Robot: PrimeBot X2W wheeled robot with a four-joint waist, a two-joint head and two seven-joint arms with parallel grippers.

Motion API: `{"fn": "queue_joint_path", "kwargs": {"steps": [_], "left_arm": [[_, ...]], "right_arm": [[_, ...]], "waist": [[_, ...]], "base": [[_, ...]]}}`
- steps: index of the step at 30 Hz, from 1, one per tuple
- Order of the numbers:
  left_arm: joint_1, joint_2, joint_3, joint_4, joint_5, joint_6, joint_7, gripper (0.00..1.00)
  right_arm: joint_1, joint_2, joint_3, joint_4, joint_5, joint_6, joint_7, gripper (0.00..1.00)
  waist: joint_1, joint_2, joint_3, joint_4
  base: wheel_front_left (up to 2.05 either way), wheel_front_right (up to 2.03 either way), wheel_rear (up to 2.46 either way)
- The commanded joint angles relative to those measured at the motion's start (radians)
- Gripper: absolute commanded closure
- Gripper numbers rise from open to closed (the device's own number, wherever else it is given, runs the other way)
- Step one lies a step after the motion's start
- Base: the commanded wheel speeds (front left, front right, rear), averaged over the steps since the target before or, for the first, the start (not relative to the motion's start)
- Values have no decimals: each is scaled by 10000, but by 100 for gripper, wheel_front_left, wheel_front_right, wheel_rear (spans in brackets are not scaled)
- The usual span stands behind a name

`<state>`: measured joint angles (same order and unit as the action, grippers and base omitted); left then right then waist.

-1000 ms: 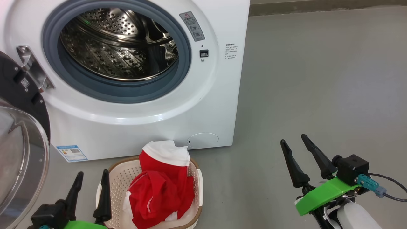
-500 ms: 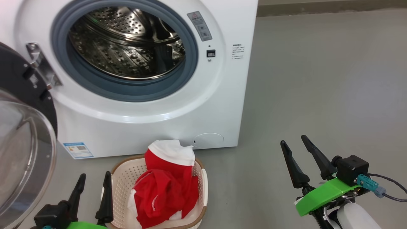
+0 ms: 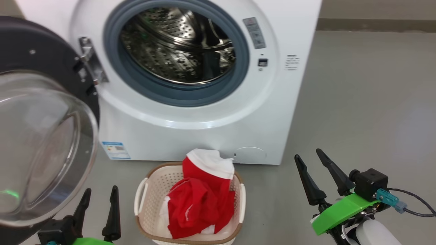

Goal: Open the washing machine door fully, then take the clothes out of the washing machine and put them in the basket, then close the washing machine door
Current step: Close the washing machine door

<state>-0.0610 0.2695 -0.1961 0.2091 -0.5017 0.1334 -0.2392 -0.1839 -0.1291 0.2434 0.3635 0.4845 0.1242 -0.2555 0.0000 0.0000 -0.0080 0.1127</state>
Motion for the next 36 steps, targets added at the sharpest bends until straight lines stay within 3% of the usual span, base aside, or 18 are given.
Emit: {"fn": "queue_joint_path", "kwargs": {"steps": [1,23,36], "left_arm": [[-271,267,351,-168,50,97,-30,0],[-217,242,340,-165,138,602,-30,0],[-142,335,307,-359,159,790,50,0]], "right_arm": [[-54,-48,251,-178,84,65,-63,0],[-64,80,639,0,302,65,-63,0],[-97,178,824,48,358,65,-63,0]], "waist": [[0,0,-70,474],[0,0,-213,3056],[0,0,-232,3786]], "base": [[0,0,0],[0,0,0],[0,0,0]]}}
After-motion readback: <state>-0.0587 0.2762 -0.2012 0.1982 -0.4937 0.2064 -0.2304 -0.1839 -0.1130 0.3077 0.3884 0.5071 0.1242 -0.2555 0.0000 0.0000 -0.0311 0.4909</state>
